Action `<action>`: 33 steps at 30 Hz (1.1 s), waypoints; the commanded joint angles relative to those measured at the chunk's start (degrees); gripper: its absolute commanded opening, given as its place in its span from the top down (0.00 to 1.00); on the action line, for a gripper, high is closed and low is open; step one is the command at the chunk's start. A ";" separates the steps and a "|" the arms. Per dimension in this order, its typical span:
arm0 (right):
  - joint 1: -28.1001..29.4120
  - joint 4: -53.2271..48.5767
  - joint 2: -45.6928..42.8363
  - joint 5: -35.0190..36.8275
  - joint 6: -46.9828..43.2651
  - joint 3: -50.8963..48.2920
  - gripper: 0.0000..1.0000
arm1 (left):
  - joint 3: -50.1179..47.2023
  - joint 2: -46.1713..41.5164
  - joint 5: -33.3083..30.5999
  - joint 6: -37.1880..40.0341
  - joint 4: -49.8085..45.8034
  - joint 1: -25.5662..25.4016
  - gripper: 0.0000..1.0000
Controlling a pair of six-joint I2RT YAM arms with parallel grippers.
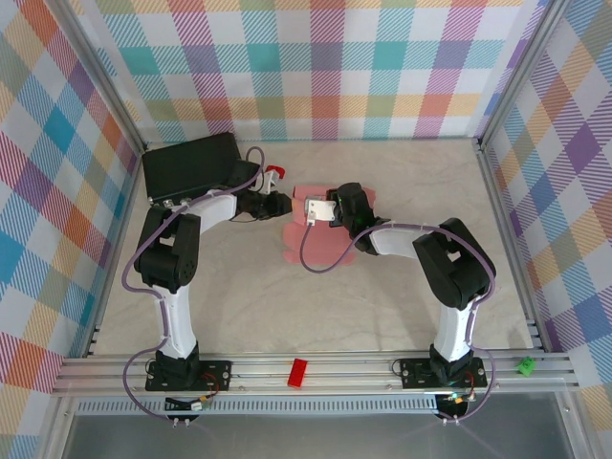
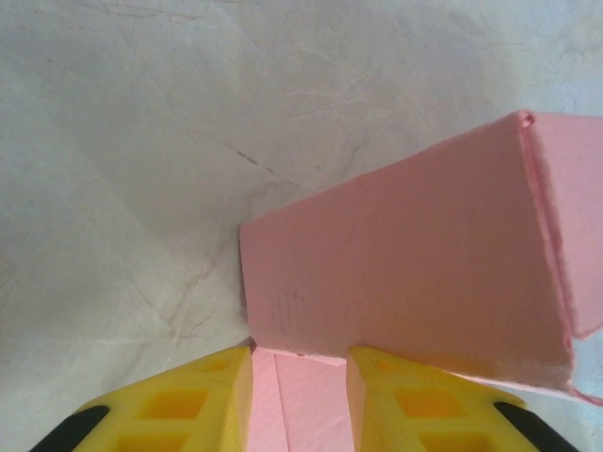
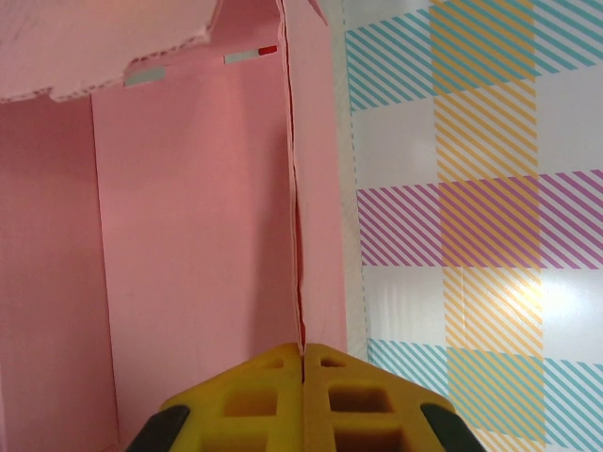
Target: Fold the paper box
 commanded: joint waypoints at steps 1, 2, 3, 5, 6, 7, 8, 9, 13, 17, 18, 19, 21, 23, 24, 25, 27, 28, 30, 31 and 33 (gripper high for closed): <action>0.01 -4.64 -0.06 -1.73 1.47 0.72 1.00 | 1.43 1.15 2.14 1.28 2.52 -0.61 0.72; 0.05 -4.72 -0.08 -1.78 1.47 0.72 1.00 | 1.32 1.24 2.57 1.44 2.92 -0.67 0.75; 0.00 -4.80 -0.10 -1.78 1.47 0.72 1.00 | 1.28 1.31 2.68 1.59 2.98 -0.63 0.76; 0.00 -4.80 -0.09 -1.78 1.38 0.78 1.00 | 1.08 1.42 2.37 2.16 2.93 -0.63 0.76; 0.04 -4.86 -0.07 -1.69 1.38 0.81 1.00 | 0.84 1.49 2.27 2.53 3.02 -0.64 0.76; 0.00 -4.89 -0.10 -1.69 1.35 0.90 1.00 | 0.37 1.47 2.28 2.91 3.35 -0.67 0.74; -0.01 -4.91 -0.03 -1.60 1.31 0.94 1.00 | 0.06 1.49 2.46 3.35 3.46 -0.63 0.73; -0.03 -4.89 -0.01 -1.55 1.27 0.98 1.00 | -0.15 1.55 2.48 3.56 3.54 -0.63 0.73; 0.02 -4.96 -0.01 -1.43 1.38 0.98 1.00 | -1.20 1.71 3.89 4.31 4.86 -0.61 0.72; 0.04 -5.11 0.25 -1.25 1.38 1.07 1.00 | -1.69 1.52 4.57 4.80 5.06 -0.70 0.73; 0.00 -5.15 0.25 -1.30 1.32 1.07 1.00 | -1.77 1.50 4.48 4.93 4.77 -0.75 0.74; 0.00 -5.16 0.25 -1.34 1.36 1.07 1.00 | -1.93 1.28 4.37 5.10 4.64 -0.72 0.75; 0.03 -5.21 0.25 -1.34 1.38 1.07 1.00 | -2.54 0.83 4.08 5.13 4.73 -0.72 0.75; 0.01 -5.22 0.26 -1.34 1.47 1.16 1.00 | -2.79 0.56 4.36 5.54 4.75 -0.72 0.76; -0.02 -5.24 0.29 -1.34 1.39 1.20 1.00 | -2.86 0.53 4.39 5.55 4.76 -0.76 0.76; 0.01 -5.23 0.30 -1.34 1.37 1.24 1.00 | -2.83 0.55 4.38 5.71 4.78 -0.72 0.75; 0.00 -5.21 0.34 -1.34 1.46 1.25 1.00 | -2.78 0.62 4.69 5.85 4.72 -0.72 0.74; -0.03 -5.24 0.34 -1.30 1.39 1.25 1.00 | -2.68 0.68 4.70 5.81 4.74 -0.72 0.72; 0.01 -5.24 0.34 -1.35 1.38 1.21 1.00 | -2.68 0.63 4.52 5.81 4.92 -0.80 0.66; -0.01 -5.25 0.36 -1.34 1.47 1.16 1.00 | -2.76 0.52 4.72 5.81 5.12 -0.80 0.65; 0.00 -5.17 0.34 -1.25 1.47 1.08 1.00 | -2.60 0.49 4.56 5.89 5.27 -0.95 0.63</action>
